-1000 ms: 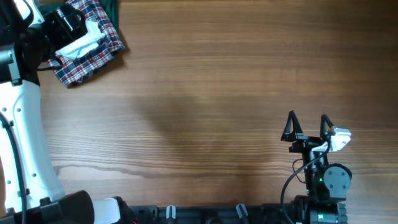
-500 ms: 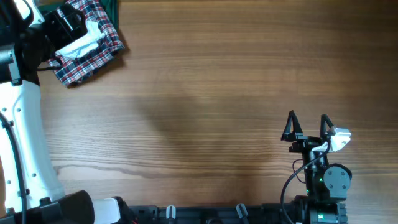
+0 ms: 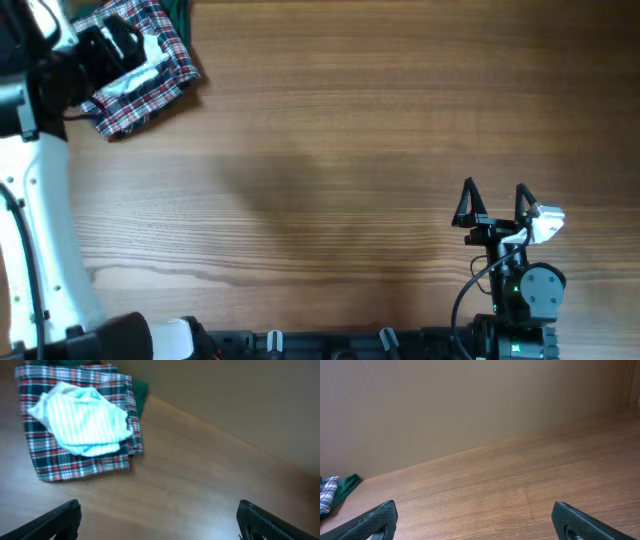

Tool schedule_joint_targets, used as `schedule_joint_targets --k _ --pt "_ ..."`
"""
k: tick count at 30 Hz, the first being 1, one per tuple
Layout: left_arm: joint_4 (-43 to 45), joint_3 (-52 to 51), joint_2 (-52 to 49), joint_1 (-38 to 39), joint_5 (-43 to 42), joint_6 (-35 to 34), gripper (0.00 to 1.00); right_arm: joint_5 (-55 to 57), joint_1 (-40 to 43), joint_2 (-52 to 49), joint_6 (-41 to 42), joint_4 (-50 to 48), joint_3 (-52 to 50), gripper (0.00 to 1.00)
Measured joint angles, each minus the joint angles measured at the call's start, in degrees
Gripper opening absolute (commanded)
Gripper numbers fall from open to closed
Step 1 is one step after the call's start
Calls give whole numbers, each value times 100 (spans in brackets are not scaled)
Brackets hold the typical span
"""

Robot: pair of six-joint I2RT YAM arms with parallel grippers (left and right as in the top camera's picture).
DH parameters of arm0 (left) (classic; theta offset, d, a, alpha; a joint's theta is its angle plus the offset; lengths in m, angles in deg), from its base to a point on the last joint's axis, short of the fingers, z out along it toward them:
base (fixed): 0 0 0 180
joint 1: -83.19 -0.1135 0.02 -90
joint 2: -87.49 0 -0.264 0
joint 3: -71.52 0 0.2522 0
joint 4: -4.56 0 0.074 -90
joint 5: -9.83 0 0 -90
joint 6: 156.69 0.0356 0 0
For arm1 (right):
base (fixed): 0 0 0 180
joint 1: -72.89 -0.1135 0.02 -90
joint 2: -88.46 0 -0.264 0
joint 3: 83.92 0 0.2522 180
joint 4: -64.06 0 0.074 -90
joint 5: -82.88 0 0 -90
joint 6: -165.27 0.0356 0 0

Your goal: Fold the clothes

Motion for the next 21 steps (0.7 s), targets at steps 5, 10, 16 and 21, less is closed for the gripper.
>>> schedule_joint_targets --k 5,10,16,21 --pt "595 -1075 979 824 238 352 100 0 0 2 0 2 -2 100" --pt "2000 -3718 2758 1163 267 772 100 0 0 11 0 0 -2 100" --pt "3501 -6306 4393 1163 282 850 100 0 0 11 0 -2 -2 100" --pt "4417 -7925 5796 1163 260 872 100 0 0 11 0 -2 -2 100"
